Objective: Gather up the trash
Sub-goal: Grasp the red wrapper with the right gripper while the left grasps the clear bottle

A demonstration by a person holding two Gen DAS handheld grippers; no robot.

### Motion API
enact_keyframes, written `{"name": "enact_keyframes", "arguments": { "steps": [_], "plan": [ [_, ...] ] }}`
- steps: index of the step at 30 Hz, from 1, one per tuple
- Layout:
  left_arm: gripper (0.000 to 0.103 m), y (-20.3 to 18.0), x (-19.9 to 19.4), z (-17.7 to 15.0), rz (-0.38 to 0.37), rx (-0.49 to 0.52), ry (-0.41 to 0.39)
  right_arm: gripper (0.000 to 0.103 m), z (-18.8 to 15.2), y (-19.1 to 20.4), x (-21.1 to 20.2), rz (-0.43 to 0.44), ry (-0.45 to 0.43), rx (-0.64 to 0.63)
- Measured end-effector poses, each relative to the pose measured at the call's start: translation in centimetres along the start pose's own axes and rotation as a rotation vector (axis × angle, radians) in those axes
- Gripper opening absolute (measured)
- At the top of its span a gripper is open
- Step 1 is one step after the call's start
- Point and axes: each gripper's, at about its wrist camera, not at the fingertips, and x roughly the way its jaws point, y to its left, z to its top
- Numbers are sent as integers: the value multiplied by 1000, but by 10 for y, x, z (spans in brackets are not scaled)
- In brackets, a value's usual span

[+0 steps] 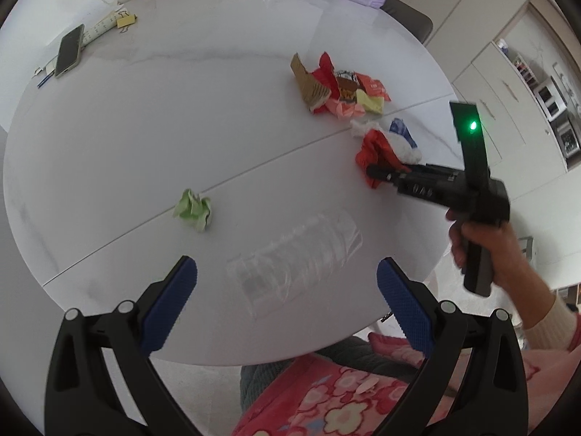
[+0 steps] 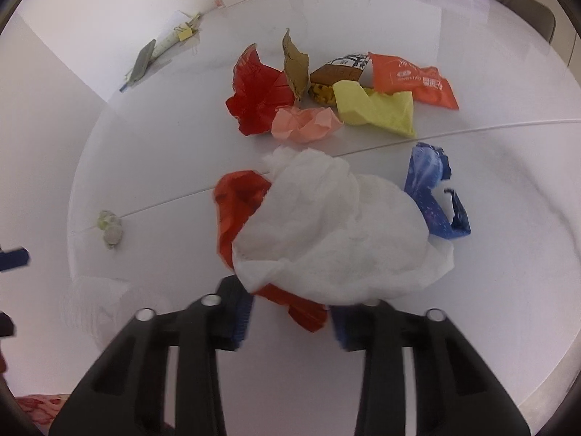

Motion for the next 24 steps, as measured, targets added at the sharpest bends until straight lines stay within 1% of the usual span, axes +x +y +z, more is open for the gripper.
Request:
{"name": "enact_keyframes", "arguments": {
  "steps": [2, 5, 7, 11, 14, 16, 19, 20, 24],
  "plan": [
    [95, 1, 3, -5, -4, 36, 8, 32, -1, -1, -4, 15, 7, 16],
    [95, 2, 9, -7, 3, 98, 20, 31, -3, -3, -11, 87, 15, 67],
    [95, 2, 16, -5, 7, 141, 27, 31, -3, -5, -17, 145, 14, 108],
    [95, 0, 27, 2, 13, 207, 27, 31, -3, -4, -27, 226, 16, 168],
    [95, -7, 36, 7, 13, 298, 31, 31, -3, 0, -32, 322, 27, 221],
    [95, -14, 45, 8, 0, 382, 43, 31, -4, 2, -34, 371, 36, 251],
    [95, -22, 54, 11, -19, 474, 66, 31, -5, 6, -42, 409, 22, 282],
    [95, -26, 58, 11, -25, 519, 78, 31, -6, 5, -49, 406, 10, 286],
    [95, -39, 74, 12, -38, 699, 120, 31, -13, -9, -81, 346, -30, 300]
  ]
}}
